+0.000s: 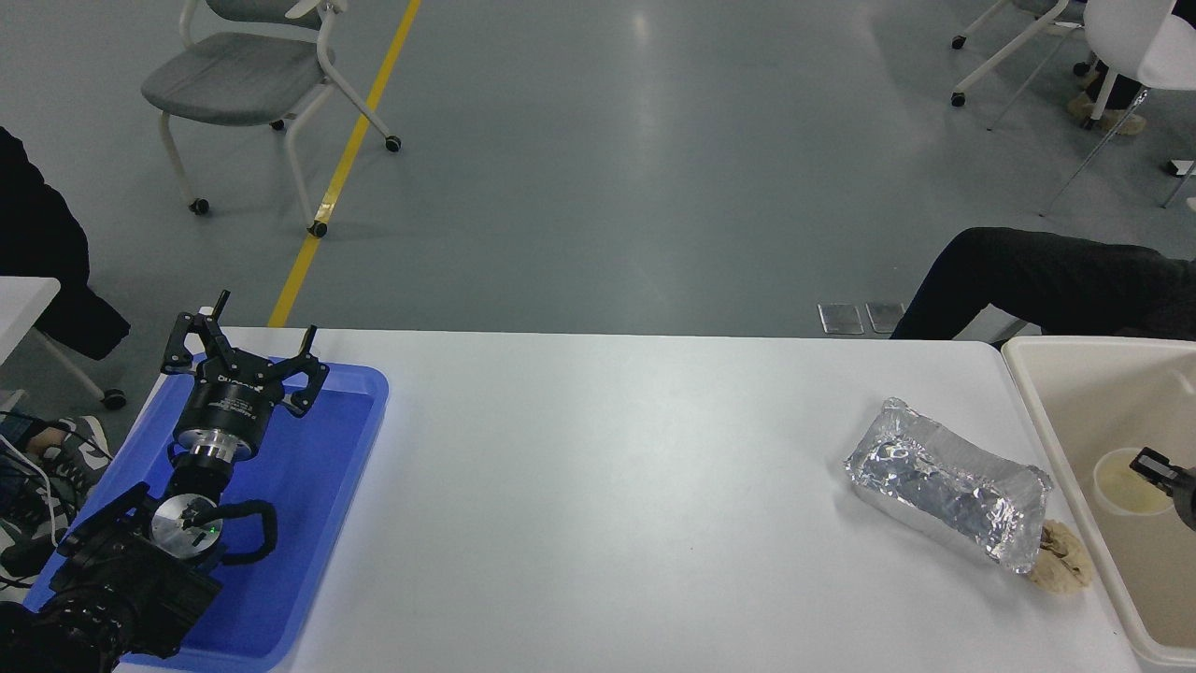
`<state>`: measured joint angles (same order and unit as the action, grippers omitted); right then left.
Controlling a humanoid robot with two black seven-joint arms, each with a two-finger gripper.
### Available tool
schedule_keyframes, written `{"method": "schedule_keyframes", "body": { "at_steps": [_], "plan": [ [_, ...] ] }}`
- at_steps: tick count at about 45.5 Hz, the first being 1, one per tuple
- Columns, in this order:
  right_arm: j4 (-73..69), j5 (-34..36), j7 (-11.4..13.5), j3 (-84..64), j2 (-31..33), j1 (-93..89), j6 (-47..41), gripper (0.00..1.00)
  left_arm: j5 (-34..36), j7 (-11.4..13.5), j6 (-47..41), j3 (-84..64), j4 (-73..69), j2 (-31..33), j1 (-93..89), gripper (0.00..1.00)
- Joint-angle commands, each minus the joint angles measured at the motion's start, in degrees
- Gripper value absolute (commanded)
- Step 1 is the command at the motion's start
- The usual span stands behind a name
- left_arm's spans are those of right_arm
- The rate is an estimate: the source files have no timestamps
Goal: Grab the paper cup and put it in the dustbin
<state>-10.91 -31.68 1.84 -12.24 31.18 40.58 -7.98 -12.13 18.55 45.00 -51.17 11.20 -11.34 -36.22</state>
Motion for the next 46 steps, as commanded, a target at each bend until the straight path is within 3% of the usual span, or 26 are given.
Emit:
{"method": "schedule_keyframes", "body": {
  "at_steps": [1, 11, 22, 33, 46],
  "plan": [
    [-0.3, 0.3, -0.2, 0.6, -0.1, 0.7, -0.2, 1.0, 0.0, 0.0, 0.0, 0.0, 0.0, 0.0, 0.0, 1.0],
    [-10.7, -0.8, 0.0, -2.4, 2.6, 10.4, -0.5, 1.0, 0.0, -0.1, 0.0, 0.0, 0.0, 0.1, -0.2, 1.0],
    [-29.9, -2.2, 0.4, -16.1, 7.4, 26.1, -0.6, 1.0, 0.0, -0.1, 0.0, 0.0, 0.1, 0.3, -0.2, 1.0],
    [-48.5, -5.3, 0.0, -30.2, 7.6, 43.3, -1.4, 1.0, 0.0, -0.1, 0.0, 0.0, 0.1, 0.3, -0.2, 1.0],
    [-61.2, -4.3, 0.1, -41.9, 2.5, 65.6, -19.6, 1.0, 0.0, -0.1, 0.0, 0.0, 0.1, 0.3, -0.3, 1.0]
  ]
}}
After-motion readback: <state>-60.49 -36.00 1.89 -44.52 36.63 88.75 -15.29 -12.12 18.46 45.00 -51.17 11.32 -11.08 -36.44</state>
